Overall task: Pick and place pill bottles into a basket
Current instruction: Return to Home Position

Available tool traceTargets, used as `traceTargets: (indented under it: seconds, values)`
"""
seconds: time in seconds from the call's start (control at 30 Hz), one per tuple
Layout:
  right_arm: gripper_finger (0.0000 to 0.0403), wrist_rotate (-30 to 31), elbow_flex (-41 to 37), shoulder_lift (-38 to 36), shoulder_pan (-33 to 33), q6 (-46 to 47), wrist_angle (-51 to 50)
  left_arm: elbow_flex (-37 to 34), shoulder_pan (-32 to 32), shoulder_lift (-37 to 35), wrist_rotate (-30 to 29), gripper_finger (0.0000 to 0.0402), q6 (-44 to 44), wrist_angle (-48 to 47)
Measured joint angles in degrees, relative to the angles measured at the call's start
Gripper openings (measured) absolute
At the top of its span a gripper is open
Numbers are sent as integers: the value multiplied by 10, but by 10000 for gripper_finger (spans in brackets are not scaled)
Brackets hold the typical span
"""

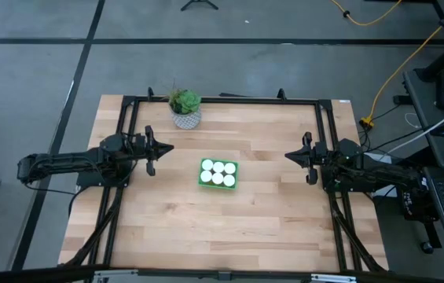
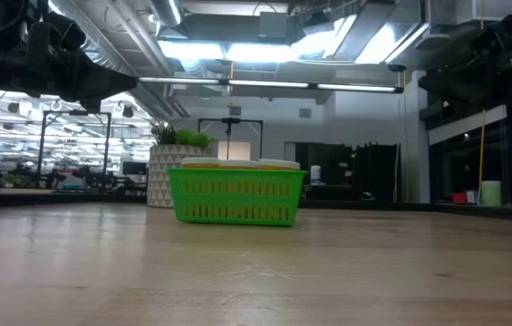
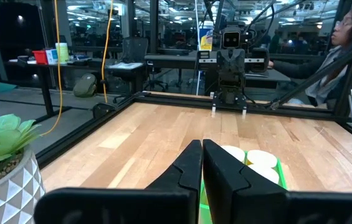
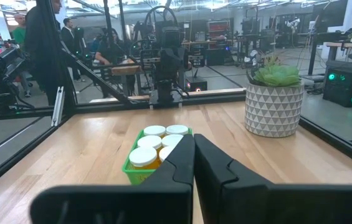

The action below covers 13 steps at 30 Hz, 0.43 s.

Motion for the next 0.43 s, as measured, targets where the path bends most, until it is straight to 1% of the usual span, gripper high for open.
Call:
traceTargets:
  seconds: [0.43]
  values:
    - [7, 0, 0, 0, 0, 0, 0, 0, 0, 0, 0, 10, 0, 0]
